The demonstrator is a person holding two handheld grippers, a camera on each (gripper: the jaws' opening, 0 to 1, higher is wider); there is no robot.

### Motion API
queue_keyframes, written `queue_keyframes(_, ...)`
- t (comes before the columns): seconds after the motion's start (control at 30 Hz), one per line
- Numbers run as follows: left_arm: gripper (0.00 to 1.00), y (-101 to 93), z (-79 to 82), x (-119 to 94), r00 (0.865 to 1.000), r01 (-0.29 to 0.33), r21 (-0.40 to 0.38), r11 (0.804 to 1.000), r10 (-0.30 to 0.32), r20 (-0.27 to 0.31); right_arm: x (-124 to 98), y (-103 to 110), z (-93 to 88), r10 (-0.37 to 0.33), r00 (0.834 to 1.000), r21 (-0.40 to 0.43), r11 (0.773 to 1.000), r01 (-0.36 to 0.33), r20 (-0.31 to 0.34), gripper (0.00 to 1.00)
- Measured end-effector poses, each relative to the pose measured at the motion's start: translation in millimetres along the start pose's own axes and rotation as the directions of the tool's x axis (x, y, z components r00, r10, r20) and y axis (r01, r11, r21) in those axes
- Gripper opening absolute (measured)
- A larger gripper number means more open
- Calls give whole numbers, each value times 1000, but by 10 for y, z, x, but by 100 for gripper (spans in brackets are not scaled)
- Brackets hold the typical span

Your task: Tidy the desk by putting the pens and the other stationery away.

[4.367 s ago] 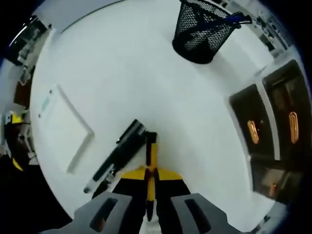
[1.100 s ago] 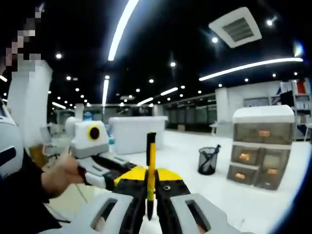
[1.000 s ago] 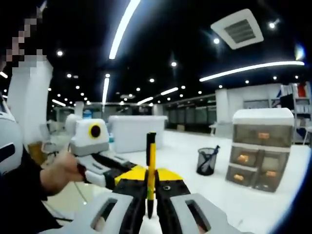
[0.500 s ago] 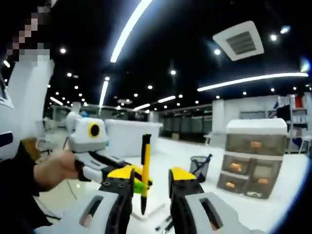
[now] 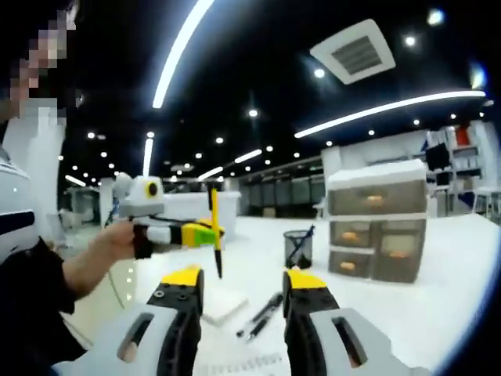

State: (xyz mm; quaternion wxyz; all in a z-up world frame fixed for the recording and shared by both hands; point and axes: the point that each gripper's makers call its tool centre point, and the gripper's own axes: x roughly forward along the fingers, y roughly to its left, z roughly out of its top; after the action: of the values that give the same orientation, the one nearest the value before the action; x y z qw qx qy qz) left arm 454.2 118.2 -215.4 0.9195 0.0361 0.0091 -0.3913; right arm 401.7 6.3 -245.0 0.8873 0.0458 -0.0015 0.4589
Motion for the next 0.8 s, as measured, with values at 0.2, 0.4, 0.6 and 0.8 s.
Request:
queue_keyframes(0.2, 7, 345, 142, 74, 999, -43, -3, 999, 43, -4, -318, -170, -76, -67, 998, 27, 997, 68, -11, 42)
queue_keyframes(0.4, 7, 625, 296, 180, 998, -60, 20, 998, 60, 2, -637, -286, -161, -141, 990, 39, 989, 142, -20, 45)
queue_keyframes(0.6, 7, 906, 407, 326, 996, -90, 39, 995, 90, 8, -818, -318, -235, -181, 983, 51, 982, 183, -36, 47)
queue_keyframes(0.8, 7, 1233, 438, 535, 990, -141, 38, 989, 140, 20, -918, -294, -237, -199, 980, 59, 978, 200, -22, 47)
